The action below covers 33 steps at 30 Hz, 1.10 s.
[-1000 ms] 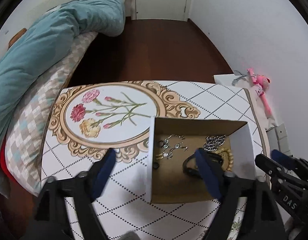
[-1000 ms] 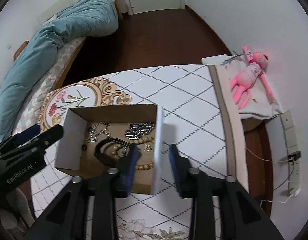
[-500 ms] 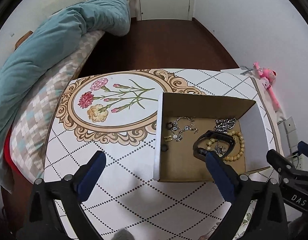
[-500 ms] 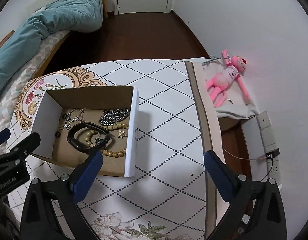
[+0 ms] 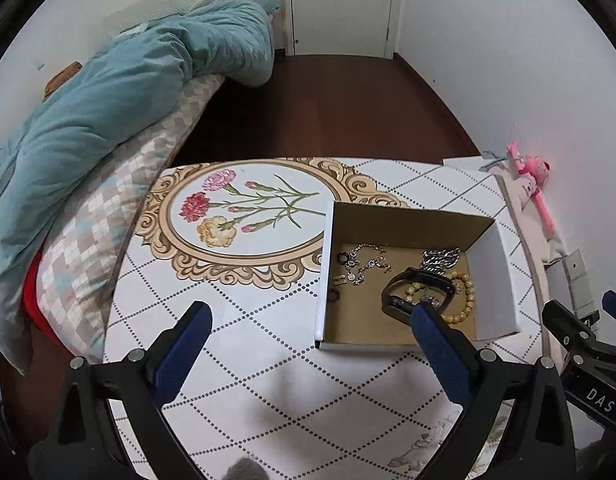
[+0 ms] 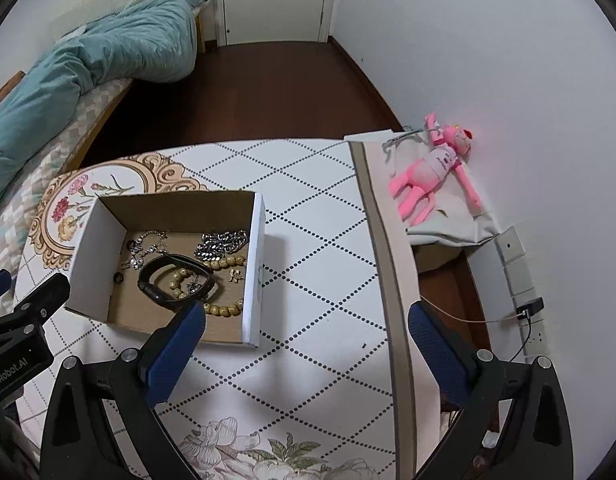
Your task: Organize jewelry
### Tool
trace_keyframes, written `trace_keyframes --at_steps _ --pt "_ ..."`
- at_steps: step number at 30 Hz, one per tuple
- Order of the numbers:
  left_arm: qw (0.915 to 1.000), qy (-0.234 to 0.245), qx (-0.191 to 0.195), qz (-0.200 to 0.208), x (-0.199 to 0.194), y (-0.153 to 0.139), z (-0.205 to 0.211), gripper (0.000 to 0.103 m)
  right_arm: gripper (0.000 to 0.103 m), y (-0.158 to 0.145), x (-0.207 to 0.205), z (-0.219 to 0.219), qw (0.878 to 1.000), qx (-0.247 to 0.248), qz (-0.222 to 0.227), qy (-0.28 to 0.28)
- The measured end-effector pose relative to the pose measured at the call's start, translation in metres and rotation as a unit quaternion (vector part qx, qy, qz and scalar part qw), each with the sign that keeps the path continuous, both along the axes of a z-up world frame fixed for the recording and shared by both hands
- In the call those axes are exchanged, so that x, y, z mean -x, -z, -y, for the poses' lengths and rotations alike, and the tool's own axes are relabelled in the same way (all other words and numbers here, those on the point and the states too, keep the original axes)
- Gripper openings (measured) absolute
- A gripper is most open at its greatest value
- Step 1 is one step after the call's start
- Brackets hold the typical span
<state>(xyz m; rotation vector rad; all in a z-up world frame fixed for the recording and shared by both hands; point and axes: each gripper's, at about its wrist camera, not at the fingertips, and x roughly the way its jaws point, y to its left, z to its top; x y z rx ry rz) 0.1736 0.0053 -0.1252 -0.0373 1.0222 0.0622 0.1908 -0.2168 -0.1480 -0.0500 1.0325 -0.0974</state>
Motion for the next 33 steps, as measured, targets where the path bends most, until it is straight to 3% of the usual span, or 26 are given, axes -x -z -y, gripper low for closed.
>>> trace_keyframes --at_steps 13,24,33 --pt "0.9977 0.005 -0.002 0.067 0.071 -0.082 0.002 0.102 0.103 -0.083 0.077 0.001 0.997 -0.001 0.078 0.007" --pt "0.9943 0.011 0.001 0.106 0.13 -0.131 0.001 0.102 0.103 -0.141 0.146 0.0 0.991 0.004 0.133 0.009" --pt "0.9936 0.017 0.012 0.111 0.157 -0.152 -0.002 0.102 0.103 -0.166 0.184 -0.002 0.99 0.0 0.143 0.001"
